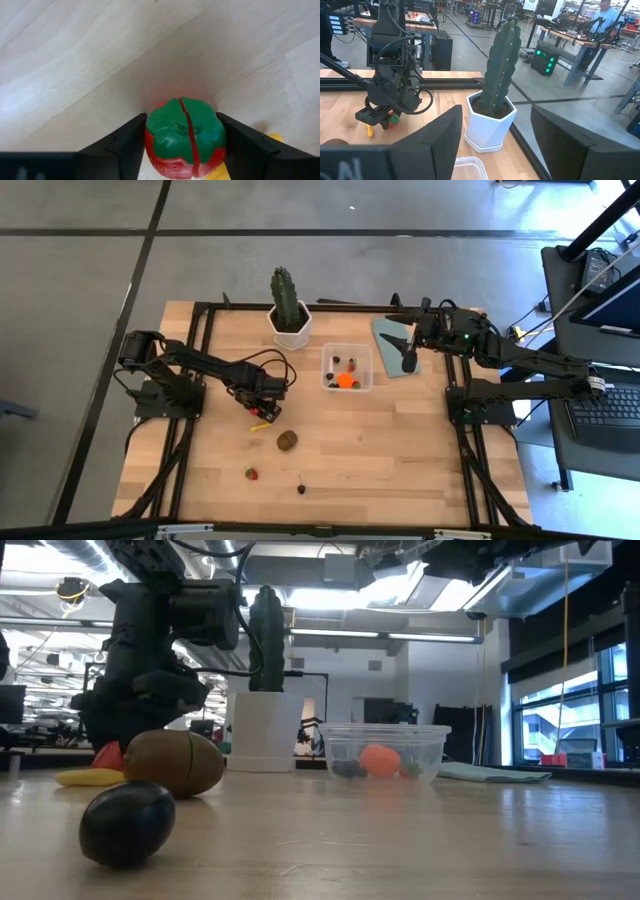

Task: Pick and placing Produce into tupperware
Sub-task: Put the tomato into the transparent bin, then put the kiwi into the transparent bin

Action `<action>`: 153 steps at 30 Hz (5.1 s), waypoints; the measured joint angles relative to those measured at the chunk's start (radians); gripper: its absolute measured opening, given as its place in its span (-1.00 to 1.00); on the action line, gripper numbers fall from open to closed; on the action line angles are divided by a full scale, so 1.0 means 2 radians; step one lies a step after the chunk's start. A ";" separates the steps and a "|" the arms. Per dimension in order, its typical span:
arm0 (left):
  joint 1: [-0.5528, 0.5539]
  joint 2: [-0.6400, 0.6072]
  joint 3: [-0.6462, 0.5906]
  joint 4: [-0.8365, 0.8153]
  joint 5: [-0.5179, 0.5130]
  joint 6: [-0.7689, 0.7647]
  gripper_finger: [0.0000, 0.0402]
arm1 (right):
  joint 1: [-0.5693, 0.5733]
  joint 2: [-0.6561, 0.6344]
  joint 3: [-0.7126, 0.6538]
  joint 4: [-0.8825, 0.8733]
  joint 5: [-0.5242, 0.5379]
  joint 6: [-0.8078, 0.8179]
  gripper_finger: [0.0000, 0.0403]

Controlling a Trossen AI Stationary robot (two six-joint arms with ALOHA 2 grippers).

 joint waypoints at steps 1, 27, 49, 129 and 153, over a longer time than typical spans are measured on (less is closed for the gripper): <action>0.000 0.000 0.000 0.000 0.000 0.000 0.07 | 0.000 0.000 0.000 0.000 0.000 0.000 0.18; 0.074 0.000 0.158 0.186 0.003 0.220 -0.03 | 0.000 0.000 0.000 0.005 0.000 -0.001 0.19; 0.104 0.139 0.172 0.468 -0.081 0.304 -0.01 | 0.000 0.000 0.000 0.015 0.000 -0.002 0.19; -0.161 0.009 0.242 -0.051 -0.041 -0.021 0.43 | 0.000 0.031 0.000 0.009 0.000 0.111 0.18; -0.166 0.166 0.318 -0.130 -0.052 -0.011 0.43 | 0.024 0.046 0.000 0.010 -0.001 0.118 0.19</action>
